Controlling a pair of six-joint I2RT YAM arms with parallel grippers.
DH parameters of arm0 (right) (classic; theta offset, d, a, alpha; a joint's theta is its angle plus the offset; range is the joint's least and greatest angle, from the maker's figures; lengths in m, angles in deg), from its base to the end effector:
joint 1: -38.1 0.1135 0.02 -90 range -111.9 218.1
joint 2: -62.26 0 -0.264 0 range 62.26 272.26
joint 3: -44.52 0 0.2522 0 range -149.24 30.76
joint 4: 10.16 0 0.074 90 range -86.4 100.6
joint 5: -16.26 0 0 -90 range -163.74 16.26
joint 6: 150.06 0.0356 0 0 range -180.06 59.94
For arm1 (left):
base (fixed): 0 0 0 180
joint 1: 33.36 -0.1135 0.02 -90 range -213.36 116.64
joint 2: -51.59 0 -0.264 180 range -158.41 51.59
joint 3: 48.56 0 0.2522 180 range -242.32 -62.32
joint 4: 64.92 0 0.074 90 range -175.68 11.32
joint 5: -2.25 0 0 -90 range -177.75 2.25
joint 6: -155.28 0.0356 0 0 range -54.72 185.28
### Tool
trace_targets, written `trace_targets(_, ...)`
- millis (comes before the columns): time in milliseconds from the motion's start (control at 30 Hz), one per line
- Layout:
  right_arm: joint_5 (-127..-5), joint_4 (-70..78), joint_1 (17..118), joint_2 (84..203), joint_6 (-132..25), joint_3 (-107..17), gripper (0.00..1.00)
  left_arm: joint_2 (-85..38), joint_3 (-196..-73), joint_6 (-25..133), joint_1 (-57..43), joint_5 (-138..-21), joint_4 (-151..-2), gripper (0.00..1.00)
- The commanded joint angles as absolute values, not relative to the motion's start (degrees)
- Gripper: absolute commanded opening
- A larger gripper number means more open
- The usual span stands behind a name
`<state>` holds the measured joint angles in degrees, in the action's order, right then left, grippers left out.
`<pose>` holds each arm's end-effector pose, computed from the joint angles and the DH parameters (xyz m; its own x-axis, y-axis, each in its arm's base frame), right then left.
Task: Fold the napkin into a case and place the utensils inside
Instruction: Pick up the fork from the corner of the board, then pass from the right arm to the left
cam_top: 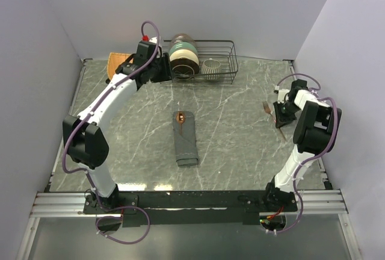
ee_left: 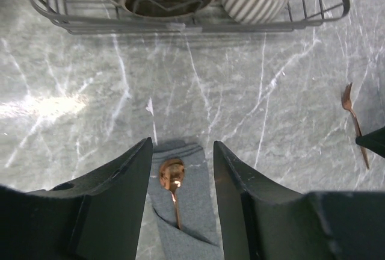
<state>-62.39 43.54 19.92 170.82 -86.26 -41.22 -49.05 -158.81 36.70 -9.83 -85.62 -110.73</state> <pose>0.3460 -0.1063 0.1601 -0.9448 -0.1453 -0.2937 -0.1725 0.9826 0.0688 0.3716 -0.1632 0.3503 -0.6795 -0.2255 -0.6981 0.1154 0.9069 -0.4053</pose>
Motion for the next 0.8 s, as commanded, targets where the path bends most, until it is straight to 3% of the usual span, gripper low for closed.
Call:
trace_targets(0, -58.45, 40.77, 21.75, 171.25, -85.73, -41.91, 0.0, -49.04, -162.15, 38.29, -11.74, -84.67, -106.63, 0.5)
trace_targets(233, -44.94, 43.85, 26.3, 160.55, -77.47, -49.91, 0.0, -52.56, -168.58, 37.87, -12.8, -79.33, -102.24, 0.51)
trace_targets(367, -40.44, 41.66, 34.63, 154.91, -69.13, -55.0, 0.0, -52.73, -167.44, 34.79, -12.8, -63.11, -94.86, 0.58)
trace_targets(533, -43.24, 36.05, 45.03, 149.55, -57.17, -57.74, 0.0, -53.61, -166.73, 27.76, -12.1, -53.13, -84.13, 0.7)
trace_targets(767, -49.3, 29.97, 54.96, 146.37, -50.04, -58.35, 0.0, -54.23, -166.82, 27.66, -8.58, -48.37, -79.12, 0.69)
